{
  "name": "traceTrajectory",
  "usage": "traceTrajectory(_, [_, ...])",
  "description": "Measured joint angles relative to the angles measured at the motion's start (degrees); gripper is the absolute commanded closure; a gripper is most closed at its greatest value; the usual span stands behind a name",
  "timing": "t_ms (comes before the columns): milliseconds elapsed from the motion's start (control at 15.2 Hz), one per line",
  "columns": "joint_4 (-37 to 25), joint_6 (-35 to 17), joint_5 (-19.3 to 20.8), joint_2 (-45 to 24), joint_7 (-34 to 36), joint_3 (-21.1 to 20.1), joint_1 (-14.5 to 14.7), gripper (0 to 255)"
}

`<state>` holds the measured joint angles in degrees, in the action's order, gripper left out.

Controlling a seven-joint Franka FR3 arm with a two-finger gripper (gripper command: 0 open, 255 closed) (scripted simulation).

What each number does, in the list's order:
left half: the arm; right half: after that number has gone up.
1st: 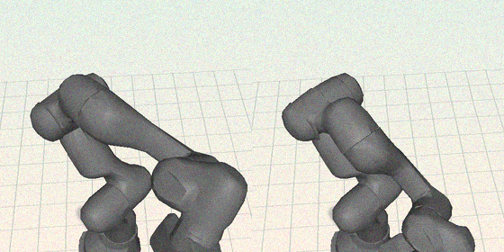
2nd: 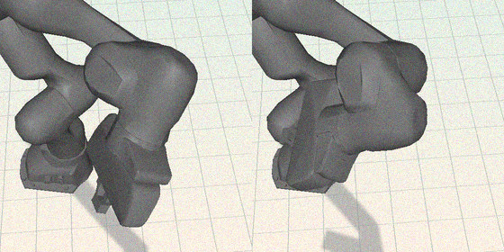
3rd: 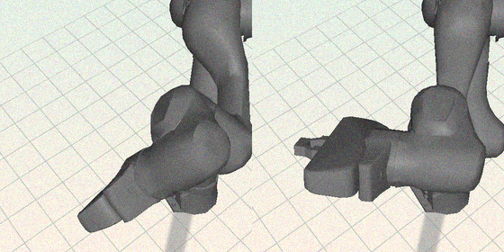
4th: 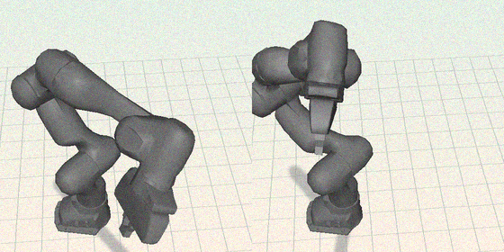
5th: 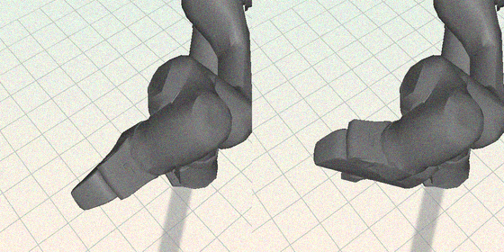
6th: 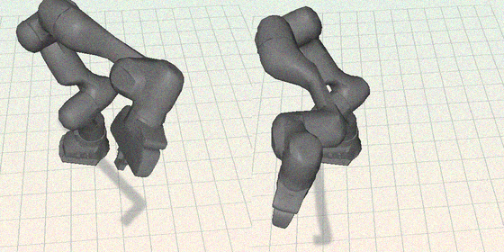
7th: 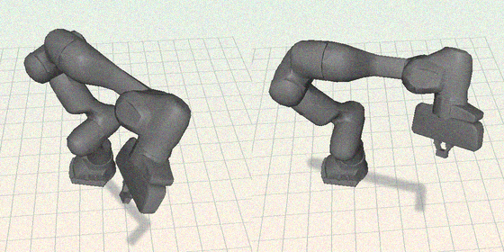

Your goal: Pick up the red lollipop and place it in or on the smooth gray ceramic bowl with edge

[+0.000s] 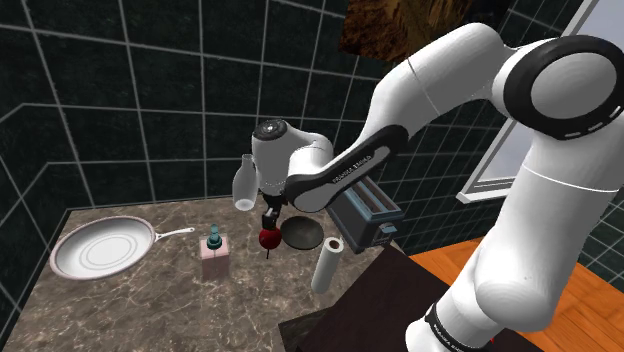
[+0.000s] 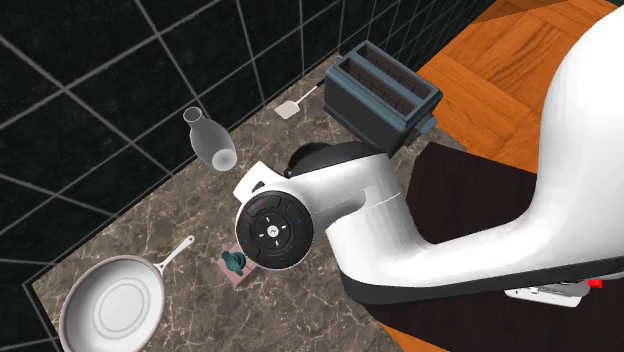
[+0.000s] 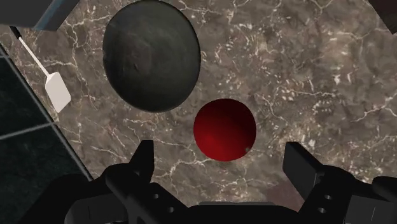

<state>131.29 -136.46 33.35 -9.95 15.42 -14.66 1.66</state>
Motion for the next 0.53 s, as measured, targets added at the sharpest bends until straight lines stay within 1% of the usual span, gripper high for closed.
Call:
traceTrajectory(330, [-6.53, -2.35, 9.47, -11.30, 4.99, 1.85, 2.99, 0])
traceTrajectory(528, [-8.48, -3.38, 12.22, -14.76, 6.19, 2.91, 3.78, 0])
